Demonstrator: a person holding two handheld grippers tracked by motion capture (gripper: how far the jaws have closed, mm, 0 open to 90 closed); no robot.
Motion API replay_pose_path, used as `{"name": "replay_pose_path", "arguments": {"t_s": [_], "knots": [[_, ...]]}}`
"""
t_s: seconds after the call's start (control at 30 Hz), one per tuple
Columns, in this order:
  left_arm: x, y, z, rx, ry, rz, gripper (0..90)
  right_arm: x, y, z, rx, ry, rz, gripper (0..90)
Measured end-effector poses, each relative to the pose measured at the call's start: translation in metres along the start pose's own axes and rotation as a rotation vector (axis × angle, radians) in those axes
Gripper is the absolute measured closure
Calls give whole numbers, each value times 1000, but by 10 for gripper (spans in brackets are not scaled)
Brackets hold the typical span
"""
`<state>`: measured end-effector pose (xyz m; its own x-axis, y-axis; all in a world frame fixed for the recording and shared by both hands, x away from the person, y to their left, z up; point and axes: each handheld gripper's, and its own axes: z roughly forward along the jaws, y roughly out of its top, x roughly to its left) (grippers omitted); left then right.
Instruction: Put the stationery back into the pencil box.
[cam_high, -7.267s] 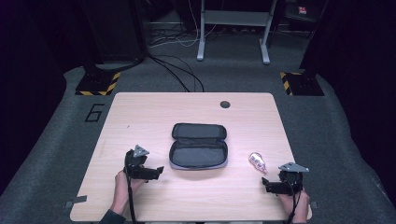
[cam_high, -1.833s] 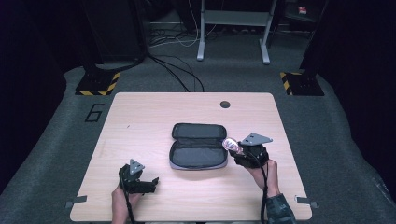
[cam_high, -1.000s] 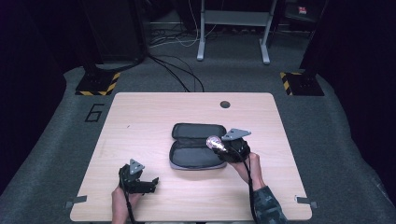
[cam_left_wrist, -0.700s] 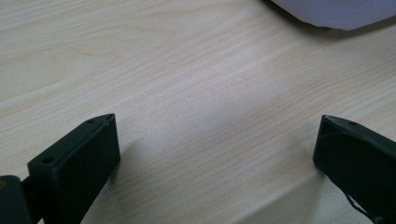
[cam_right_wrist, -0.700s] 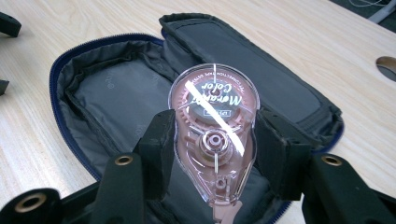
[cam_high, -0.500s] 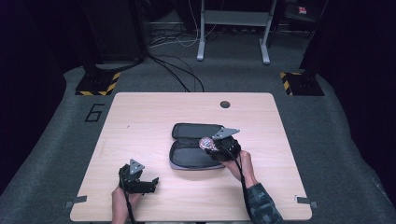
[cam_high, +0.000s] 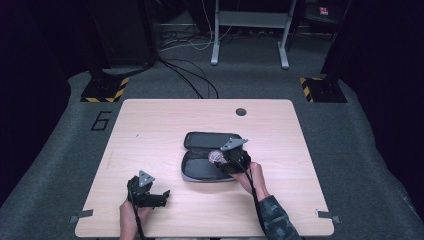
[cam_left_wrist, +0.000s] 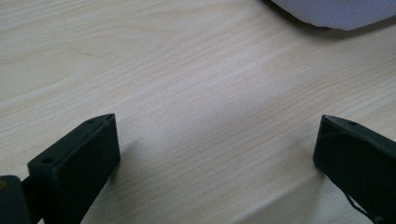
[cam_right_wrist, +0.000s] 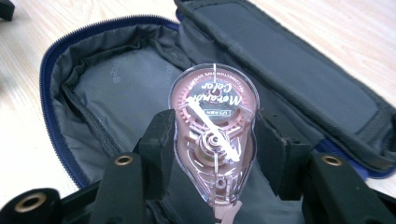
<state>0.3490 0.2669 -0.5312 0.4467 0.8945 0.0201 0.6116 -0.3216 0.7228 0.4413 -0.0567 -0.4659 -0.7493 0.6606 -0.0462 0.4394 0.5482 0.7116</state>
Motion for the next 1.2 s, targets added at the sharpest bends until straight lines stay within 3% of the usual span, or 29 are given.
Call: {"name": "replay_pose_path", "arguments": {"t_s": [0.3,0.87,1.03,1.2], "knots": [[0,0,0,0,0,0,5,5,-3,17,43,5,36,495],[0,0,0,0,0,0,4,9,-6,34,117,26,35,487],[0,0,0,0,0,0,4,7,-7,33,130,34,61,330],[0,0,0,0,0,0,4,5,-6,22,92,39,70,204]]}}
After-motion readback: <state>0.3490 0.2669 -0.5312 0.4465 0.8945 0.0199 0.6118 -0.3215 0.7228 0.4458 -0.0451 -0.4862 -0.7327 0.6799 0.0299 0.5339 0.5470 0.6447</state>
